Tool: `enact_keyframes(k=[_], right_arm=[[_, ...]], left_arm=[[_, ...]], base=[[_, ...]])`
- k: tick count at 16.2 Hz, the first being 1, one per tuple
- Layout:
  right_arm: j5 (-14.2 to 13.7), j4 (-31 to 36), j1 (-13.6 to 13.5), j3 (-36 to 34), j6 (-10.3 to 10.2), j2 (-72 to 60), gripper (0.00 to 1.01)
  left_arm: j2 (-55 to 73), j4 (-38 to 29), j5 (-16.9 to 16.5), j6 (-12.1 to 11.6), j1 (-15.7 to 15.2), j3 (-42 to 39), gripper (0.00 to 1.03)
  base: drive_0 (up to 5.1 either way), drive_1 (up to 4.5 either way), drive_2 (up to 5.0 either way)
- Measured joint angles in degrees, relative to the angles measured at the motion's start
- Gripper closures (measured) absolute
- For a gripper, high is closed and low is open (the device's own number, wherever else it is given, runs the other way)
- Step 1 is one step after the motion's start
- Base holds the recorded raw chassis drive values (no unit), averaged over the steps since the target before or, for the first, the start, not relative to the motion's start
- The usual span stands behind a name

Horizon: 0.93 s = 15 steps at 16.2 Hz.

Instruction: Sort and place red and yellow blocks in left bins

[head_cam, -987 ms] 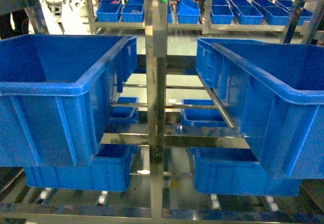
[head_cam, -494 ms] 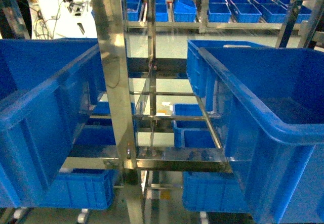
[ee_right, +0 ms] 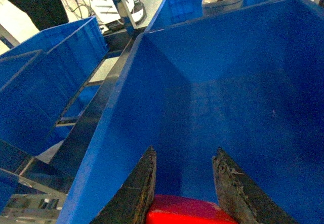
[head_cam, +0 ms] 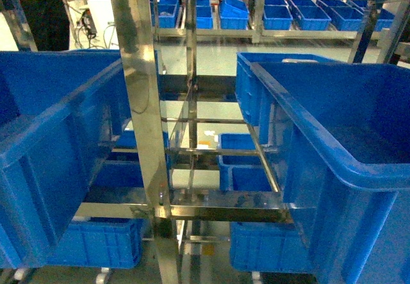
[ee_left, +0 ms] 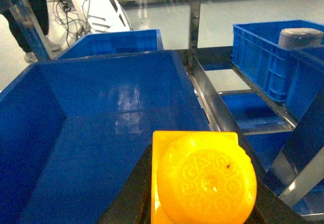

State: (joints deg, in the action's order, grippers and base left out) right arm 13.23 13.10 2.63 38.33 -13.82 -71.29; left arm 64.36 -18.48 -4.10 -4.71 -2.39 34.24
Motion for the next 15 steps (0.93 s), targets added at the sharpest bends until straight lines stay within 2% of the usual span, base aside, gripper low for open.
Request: enact_keyframes(k=[2,4,6,12,14,15], right_arm=[[1.5,-4.3,-0.5,6.0,-0.3,-7.8,0.73],[1.9,-5.7,-1.6,9.6,-0.2,-13.3,0.73],[1.1,-5.1,-2.6,11.9,0.7,-17.6,0.73],[-4.6,-7.1,-5.2,28.2,6.9,-39.0,0.73],[-3.6,-9.8,-5.2,34.1,6.8,-45.6,0.73],[-3.1,-11.0,-5.1,36.9,5.7,-48.9,0.73]], left_arm=[[0.0,0.0,0.0,0.0,0.0,0.0,0.76],[0.0,0.0,0.0,0.0,0.0,0.0,0.76],[0.0,0.0,0.0,0.0,0.0,0.0,0.76],[0.0,0.0,0.0,0.0,0.0,0.0,0.76],[0.0,0.0,0.0,0.0,0.0,0.0,0.76],[0.0,0.0,0.0,0.0,0.0,0.0,0.76]], base=[[0.0,0.00,0.0],[0.0,0.00,0.0],[0.0,0.00,0.0],[0.0,0.00,0.0],[0.0,0.00,0.0],[0.0,0.00,0.0]])
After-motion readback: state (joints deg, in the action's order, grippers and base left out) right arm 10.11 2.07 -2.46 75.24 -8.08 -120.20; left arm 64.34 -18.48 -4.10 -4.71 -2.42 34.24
